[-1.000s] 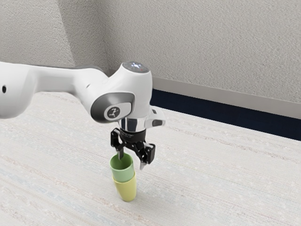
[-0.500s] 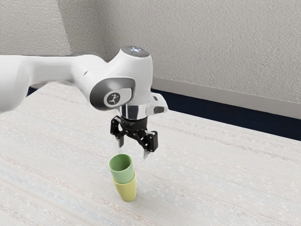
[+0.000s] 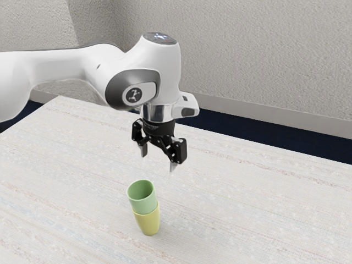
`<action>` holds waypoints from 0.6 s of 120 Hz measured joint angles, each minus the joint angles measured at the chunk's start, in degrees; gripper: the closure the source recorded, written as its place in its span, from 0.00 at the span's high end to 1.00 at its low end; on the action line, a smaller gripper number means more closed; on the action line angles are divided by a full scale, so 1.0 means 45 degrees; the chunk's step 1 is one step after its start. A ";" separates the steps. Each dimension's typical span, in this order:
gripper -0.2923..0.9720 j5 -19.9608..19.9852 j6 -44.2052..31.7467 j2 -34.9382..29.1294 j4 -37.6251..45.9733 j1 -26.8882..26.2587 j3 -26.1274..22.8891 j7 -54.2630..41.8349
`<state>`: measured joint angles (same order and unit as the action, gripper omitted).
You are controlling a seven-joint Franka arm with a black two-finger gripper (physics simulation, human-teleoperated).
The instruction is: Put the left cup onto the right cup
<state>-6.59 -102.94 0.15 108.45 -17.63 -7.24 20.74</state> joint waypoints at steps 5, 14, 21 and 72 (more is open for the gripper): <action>0.77 0.0000 0.0033 -0.0003 -0.0073 -0.0221 0.0222 -0.0199; 0.77 0.0000 0.0083 -0.0004 -0.0204 -0.0548 0.0553 -0.0575; 0.77 0.0000 0.0112 -0.0004 -0.0290 -0.0891 0.0901 -0.0867; 0.77 0.0000 0.0687 0.0012 -0.1558 -0.1666 0.1842 -0.2746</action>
<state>-6.59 -99.84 0.21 101.44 -25.12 1.05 8.38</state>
